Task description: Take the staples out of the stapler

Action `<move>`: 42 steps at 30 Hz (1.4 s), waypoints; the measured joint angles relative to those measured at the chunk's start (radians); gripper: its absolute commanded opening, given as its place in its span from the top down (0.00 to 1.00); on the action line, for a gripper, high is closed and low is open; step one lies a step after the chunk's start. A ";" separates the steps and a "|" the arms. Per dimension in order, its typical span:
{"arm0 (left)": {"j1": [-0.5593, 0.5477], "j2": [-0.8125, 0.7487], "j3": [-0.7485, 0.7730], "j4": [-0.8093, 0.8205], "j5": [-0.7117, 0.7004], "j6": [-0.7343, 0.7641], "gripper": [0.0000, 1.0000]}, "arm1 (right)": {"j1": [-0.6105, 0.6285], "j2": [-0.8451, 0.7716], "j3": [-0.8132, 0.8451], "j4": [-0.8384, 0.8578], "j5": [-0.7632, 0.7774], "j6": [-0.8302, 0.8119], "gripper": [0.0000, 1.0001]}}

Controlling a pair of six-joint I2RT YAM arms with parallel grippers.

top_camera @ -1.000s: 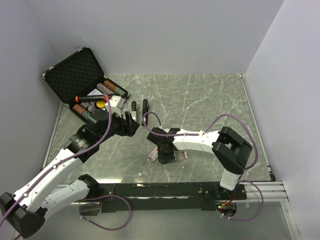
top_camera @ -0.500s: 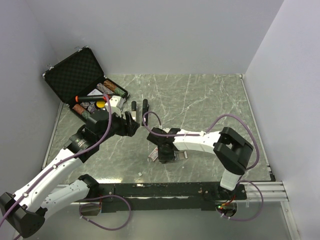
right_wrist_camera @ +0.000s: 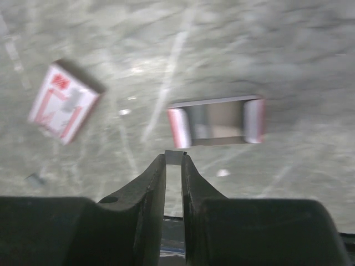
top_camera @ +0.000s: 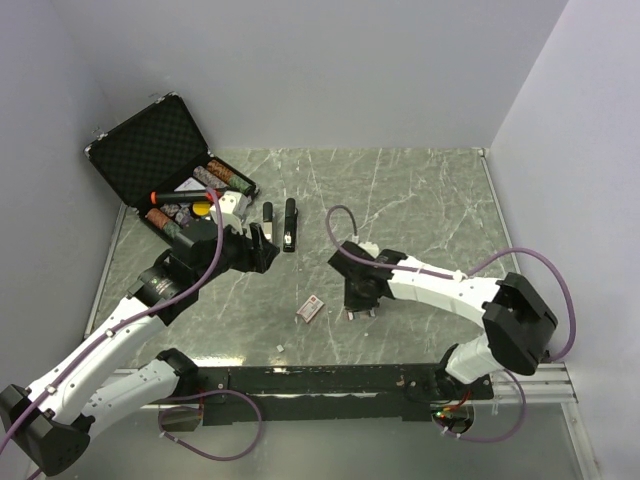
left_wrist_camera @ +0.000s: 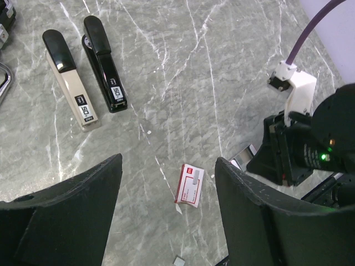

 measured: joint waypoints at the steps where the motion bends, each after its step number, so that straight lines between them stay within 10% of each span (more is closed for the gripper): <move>1: 0.000 0.000 0.000 0.000 0.000 0.000 0.28 | -0.012 -0.007 -0.008 -0.005 0.000 -0.009 0.88; 42: 0.026 0.022 0.000 0.000 -0.012 0.000 0.27 | -0.116 0.087 -0.043 0.047 0.002 -0.159 0.87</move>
